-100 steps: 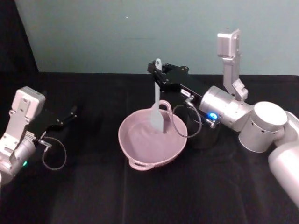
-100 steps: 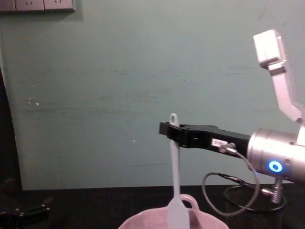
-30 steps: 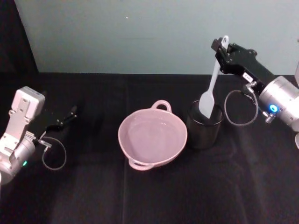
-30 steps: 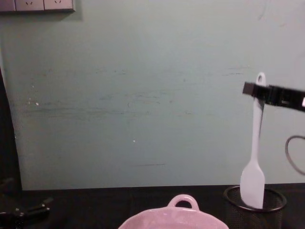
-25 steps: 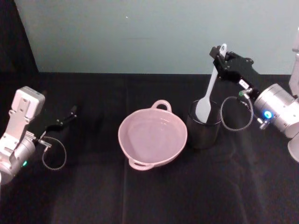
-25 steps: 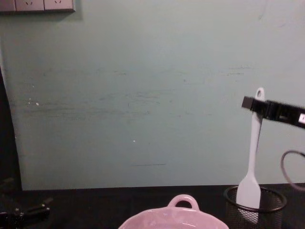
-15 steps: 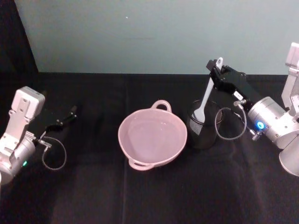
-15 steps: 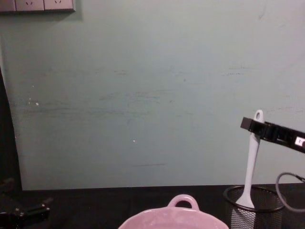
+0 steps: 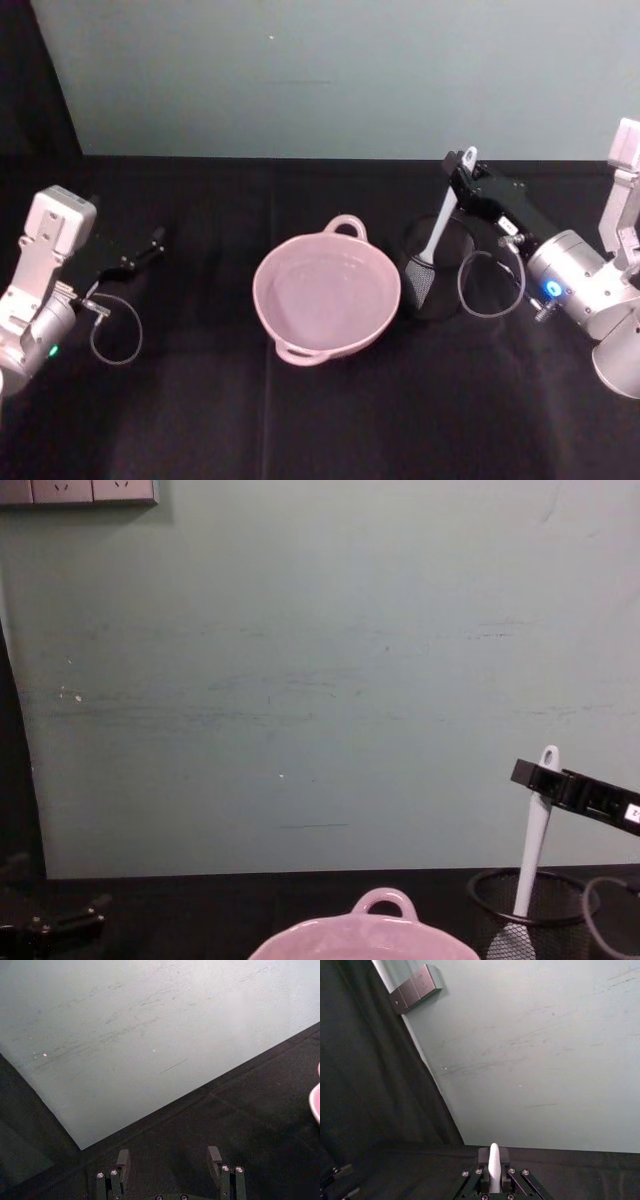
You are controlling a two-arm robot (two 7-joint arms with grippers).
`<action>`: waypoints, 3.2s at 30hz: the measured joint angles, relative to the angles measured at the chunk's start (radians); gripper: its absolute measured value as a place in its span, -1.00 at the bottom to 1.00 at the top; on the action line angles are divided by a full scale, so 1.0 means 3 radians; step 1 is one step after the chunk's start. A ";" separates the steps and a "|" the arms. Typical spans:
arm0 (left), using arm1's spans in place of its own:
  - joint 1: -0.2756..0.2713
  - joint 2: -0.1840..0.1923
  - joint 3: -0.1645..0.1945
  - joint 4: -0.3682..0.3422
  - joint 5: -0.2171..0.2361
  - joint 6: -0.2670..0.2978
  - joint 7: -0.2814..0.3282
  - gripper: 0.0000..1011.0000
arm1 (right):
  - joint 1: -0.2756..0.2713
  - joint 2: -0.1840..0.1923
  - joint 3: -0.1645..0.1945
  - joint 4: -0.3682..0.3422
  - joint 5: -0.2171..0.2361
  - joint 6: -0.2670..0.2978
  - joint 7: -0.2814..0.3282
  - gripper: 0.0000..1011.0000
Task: Use the one hand to pick up the spoon and stir the clear water in the bowl.
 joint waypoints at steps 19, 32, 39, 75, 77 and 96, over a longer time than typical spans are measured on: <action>0.0000 0.0000 0.0000 0.0000 0.0000 0.0000 0.0000 1.00 | -0.0151 0.0253 0.0287 -0.0358 0.0001 0.0005 -0.0120 0.34; 0.0000 0.0000 0.0000 0.0000 0.0000 0.0000 0.0000 1.00 | -0.0512 0.0579 0.0480 -0.0722 0.0007 0.0200 -0.0149 0.99; 0.0000 0.0000 0.0000 0.0000 0.0000 0.0000 0.0000 1.00 | -0.0664 0.0742 0.0457 -0.0712 -0.0032 0.0367 -0.0142 0.99; 0.0000 0.0000 0.0000 0.0000 0.0000 0.0000 0.0000 1.00 | 0.0251 0.0533 -0.0423 0.0362 -0.1998 -0.0079 -0.0812 0.99; 0.0000 0.0000 0.0000 0.0000 0.0000 0.0000 0.0000 1.00 | 0.0225 0.0534 -0.0424 0.0334 -0.2072 -0.0102 -0.0889 0.99; 0.0000 0.0000 0.0000 0.0000 0.0000 0.0000 0.0000 1.00 | 0.0169 0.0519 -0.0392 0.0288 -0.2157 -0.0139 -0.1018 0.99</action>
